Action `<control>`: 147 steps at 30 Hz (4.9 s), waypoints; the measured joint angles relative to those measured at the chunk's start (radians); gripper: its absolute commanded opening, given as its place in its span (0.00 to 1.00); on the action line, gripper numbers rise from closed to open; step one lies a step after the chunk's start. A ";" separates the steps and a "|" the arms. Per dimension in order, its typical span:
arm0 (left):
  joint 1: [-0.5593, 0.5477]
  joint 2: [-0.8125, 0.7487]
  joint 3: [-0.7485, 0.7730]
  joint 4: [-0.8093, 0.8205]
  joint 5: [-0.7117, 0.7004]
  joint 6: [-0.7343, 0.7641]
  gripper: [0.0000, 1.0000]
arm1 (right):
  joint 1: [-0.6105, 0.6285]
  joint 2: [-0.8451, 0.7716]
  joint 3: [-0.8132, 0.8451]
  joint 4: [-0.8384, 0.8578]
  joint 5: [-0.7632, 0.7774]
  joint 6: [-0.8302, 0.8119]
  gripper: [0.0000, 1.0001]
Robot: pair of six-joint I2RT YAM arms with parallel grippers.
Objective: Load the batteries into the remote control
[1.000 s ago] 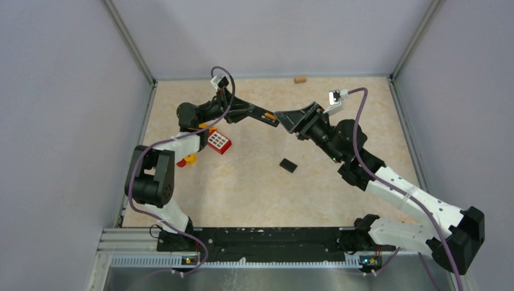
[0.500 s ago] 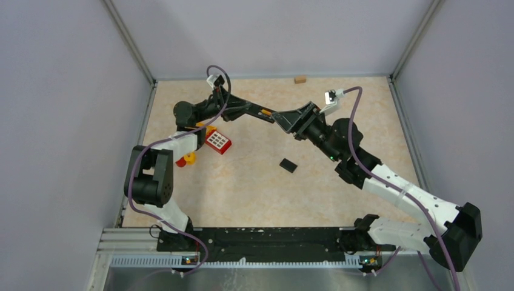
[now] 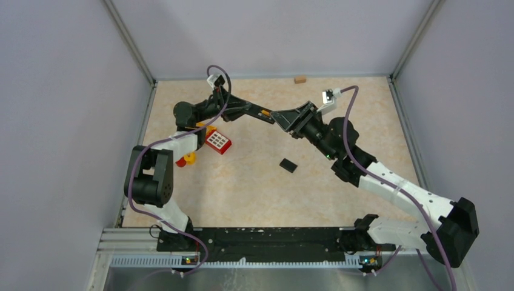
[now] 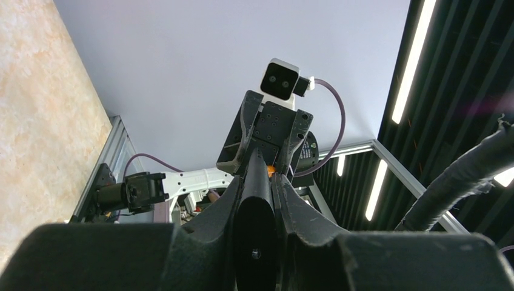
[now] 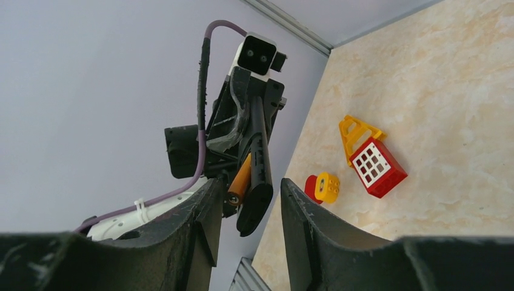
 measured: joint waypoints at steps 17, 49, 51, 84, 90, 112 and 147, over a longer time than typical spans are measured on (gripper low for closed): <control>0.011 -0.008 -0.011 0.030 0.003 -0.001 0.00 | 0.000 0.043 0.000 0.056 -0.008 0.010 0.26; 0.044 -0.180 -0.029 -0.475 -0.014 0.536 0.00 | -0.011 0.169 0.133 -0.177 -0.021 -0.037 0.25; 0.044 -0.202 -0.026 -0.553 -0.020 0.603 0.00 | -0.011 0.173 0.133 -0.186 -0.024 -0.045 0.27; 0.123 -0.295 0.037 -1.597 -0.343 1.468 0.00 | -0.156 0.503 0.302 -0.700 -0.035 -0.555 0.69; 0.122 -0.293 0.036 -1.654 -0.372 1.515 0.00 | -0.153 0.558 0.211 -0.736 -0.120 -0.710 0.69; 0.124 -0.232 0.055 -1.701 -0.377 1.535 0.00 | -0.027 0.665 0.205 -0.751 -0.017 -1.077 0.69; 0.130 -0.224 0.064 -1.731 -0.399 1.540 0.00 | 0.117 0.617 0.203 -0.733 0.155 -0.988 0.07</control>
